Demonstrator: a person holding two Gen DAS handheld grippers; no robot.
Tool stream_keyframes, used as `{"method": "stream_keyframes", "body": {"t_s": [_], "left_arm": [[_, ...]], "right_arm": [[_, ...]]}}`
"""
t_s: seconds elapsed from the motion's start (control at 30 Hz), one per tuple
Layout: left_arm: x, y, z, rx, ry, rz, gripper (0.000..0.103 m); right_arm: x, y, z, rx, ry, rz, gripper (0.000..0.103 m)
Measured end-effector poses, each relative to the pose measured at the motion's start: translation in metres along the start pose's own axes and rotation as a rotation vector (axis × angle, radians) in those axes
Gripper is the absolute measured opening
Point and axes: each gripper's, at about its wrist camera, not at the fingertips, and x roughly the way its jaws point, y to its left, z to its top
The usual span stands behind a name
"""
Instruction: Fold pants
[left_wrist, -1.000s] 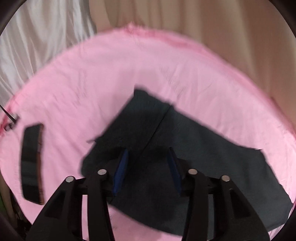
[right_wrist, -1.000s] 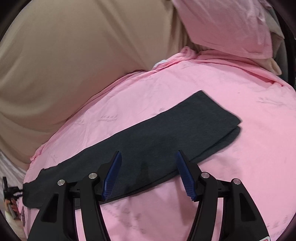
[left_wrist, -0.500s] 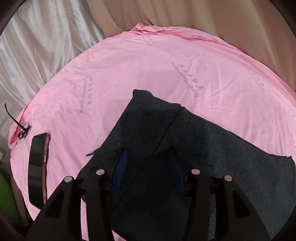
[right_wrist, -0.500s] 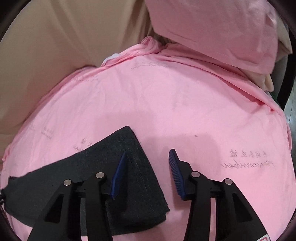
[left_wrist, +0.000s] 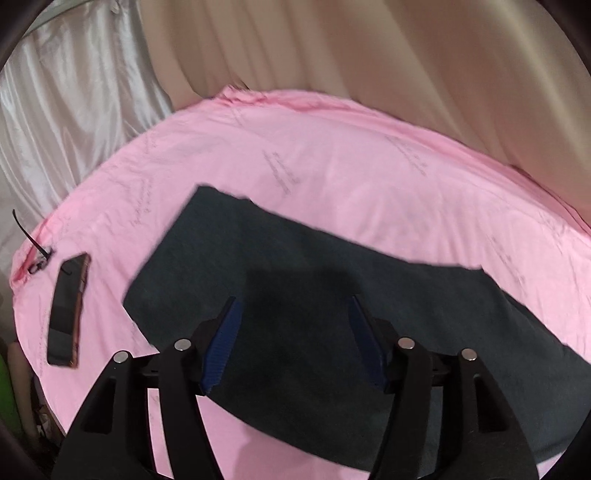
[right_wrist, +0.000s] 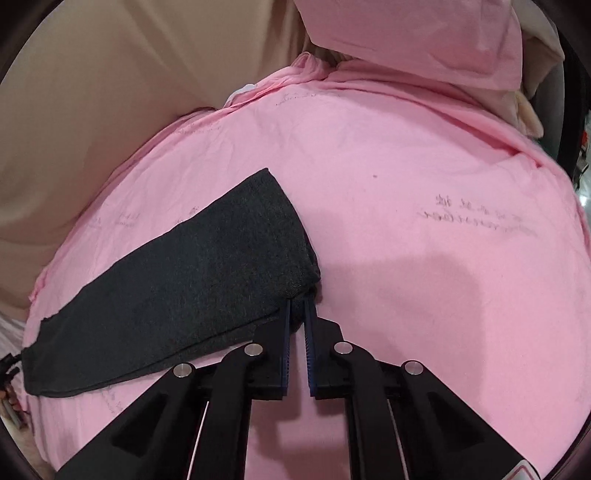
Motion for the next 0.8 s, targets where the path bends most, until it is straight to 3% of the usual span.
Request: {"method": "stream_keyframes", "body": {"t_s": [0.07, 0.17, 0.27, 0.33, 0.37, 0.4, 0.47, 0.57, 0.63, 0.7, 0.8], "left_arm": [[0.003, -0.006, -0.009, 0.006, 0.026, -0.009, 0.059], [0.006, -0.013, -0.024, 0.037, 0.042, -0.003, 0.059], [0.015, -0.011, -0.033, 0.039, 0.069, -0.001, 0.059], [0.017, -0.009, -0.036, 0.032, 0.074, -0.007, 0.059], [0.016, -0.009, -0.038, 0.032, 0.071, -0.013, 0.061], [0.014, -0.008, -0.039, 0.033, 0.066, -0.021, 0.067], [0.01, -0.007, -0.043, 0.027, 0.058, -0.056, 0.077], [0.005, -0.007, -0.05, 0.004, 0.048, -0.116, 0.085], [0.003, -0.008, -0.056, -0.01, 0.043, -0.159, 0.089], [0.004, -0.012, -0.062, 0.005, 0.036, -0.144, 0.09], [0.01, -0.022, -0.069, 0.051, 0.035, -0.099, 0.09]], "right_arm": [[-0.017, -0.004, 0.008, 0.014, -0.068, 0.002, 0.005], [0.01, -0.024, 0.001, 0.052, 0.021, -0.004, 0.004], [0.002, -0.029, 0.0, 0.097, -0.003, 0.048, 0.007], [-0.004, -0.034, -0.002, 0.149, -0.01, 0.082, 0.016], [-0.009, -0.036, -0.005, 0.171, -0.018, 0.105, 0.026], [-0.012, -0.04, -0.008, 0.212, -0.032, 0.147, 0.045], [-0.017, -0.045, -0.016, 0.28, -0.048, 0.227, 0.063], [-0.015, -0.047, -0.024, 0.369, -0.045, 0.331, 0.064], [-0.01, -0.041, -0.026, 0.378, -0.032, 0.313, 0.066], [-0.006, -0.033, -0.024, 0.354, -0.032, 0.272, 0.066], [0.003, -0.023, -0.017, 0.351, -0.012, 0.294, 0.066]]}}
